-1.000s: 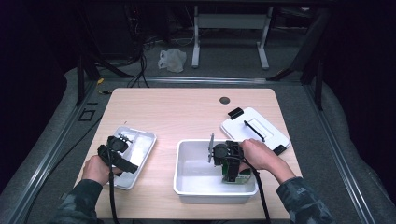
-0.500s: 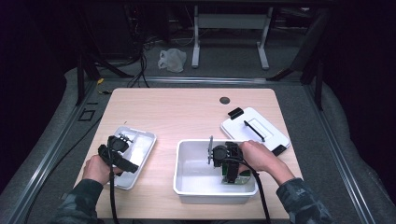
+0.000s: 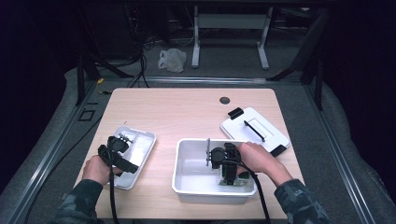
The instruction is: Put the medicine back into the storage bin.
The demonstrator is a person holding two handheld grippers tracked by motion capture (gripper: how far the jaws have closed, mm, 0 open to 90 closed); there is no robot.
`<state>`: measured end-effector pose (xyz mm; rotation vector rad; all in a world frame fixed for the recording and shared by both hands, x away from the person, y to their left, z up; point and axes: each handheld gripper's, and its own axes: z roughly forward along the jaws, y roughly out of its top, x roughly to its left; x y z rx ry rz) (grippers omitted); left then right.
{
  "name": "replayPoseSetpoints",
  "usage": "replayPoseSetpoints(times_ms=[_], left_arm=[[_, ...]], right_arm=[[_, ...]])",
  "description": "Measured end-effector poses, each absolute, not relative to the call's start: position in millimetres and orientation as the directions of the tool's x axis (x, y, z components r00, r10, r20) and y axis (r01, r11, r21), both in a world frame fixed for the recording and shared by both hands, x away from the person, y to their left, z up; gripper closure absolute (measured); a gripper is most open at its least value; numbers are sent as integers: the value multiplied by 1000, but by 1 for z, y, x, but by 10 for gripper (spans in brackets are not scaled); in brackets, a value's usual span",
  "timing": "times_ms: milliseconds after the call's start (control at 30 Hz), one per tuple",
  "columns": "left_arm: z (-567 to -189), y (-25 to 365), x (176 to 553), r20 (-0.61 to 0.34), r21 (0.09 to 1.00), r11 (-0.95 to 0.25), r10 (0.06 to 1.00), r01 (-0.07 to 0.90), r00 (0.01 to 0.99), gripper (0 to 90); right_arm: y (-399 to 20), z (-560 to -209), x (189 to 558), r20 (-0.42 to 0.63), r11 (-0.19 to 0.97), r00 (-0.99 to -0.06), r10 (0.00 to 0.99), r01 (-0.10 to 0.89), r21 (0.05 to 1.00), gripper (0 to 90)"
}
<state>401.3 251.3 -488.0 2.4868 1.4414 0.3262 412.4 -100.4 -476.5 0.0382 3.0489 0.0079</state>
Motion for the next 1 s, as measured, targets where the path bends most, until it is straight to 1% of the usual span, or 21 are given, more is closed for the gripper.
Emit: replayPoseSetpoints(times_ms=[67,267,300,367,400,433,467,500,533,567,600,633,667,767,800,833,867,933,967,1000], left_arm=[[-488,251,401,67,321,-481,871,816,487,1],[-487,251,401,64,328,-481,870,813,489,1],[-487,252,401,64,329,-479,871,814,487,1],[-486,253,402,64,329,-478,872,814,485,1],[-486,253,402,64,329,-478,872,814,485,1],[-485,253,402,64,330,-473,874,817,481,1],[-485,253,402,64,330,-473,874,817,481,1],[-485,253,402,65,329,-473,875,817,480,1],[-484,252,403,69,327,-476,874,816,482,1],[-484,252,403,79,322,-479,873,816,482,1],[-484,252,403,79,322,-479,873,816,482,1],[-483,252,403,79,318,-480,873,817,482,1],[-483,252,403,80,318,-479,874,818,480,1],[-480,254,404,77,324,-472,877,820,475,1],[-480,254,404,77,324,-472,877,820,475,1],[-479,254,405,76,324,-470,878,821,473,1],[-479,254,406,75,325,-467,880,822,470,1],[-479,253,406,77,324,-468,879,822,470,1],[-478,254,407,81,318,-475,876,820,476,2],[-478,254,407,81,318,-475,876,820,476,2]], right_arm=[[-102,-475,414,-79,999,-996,34,32,20,99],[-108,-461,411,-69,996,-996,63,59,67,92],[-112,-453,410,-52,990,-995,79,73,118,88],[-117,-443,407,-58,981,-993,100,88,170,83],[-117,-443,407,-58,981,-993,100,88,170,83],[-123,-435,404,-43,969,-991,130,117,217,65],[-123,-435,404,-43,969,-991,130,117,217,65],[-126,-430,403,-42,959,-987,158,144,243,65],[-135,-421,401,-29,935,-978,205,187,300,66],[-139,-417,400,-28,921,-970,241,220,322,65],[-139,-417,400,-28,921,-970,241,220,322,65],[-145,-414,398,-19,906,-963,270,247,344,67],[-156,-408,395,-18,868,-942,336,302,393,72],[-174,-402,392,-25,818,-903,429,376,434,69],[-174,-402,392,-25,818,-903,429,376,434,69],[-189,-400,390,-21,773,-869,495,429,468,61],[-197,-399,389,-31,753,-849,528,451,479,56],[-211,-398,387,-16,702,-809,588,500,507,53],[-217,-398,386,-19,685,-793,609,513,517,53],[-217,-398,386,-19,685,-793,609,513,517,53]])
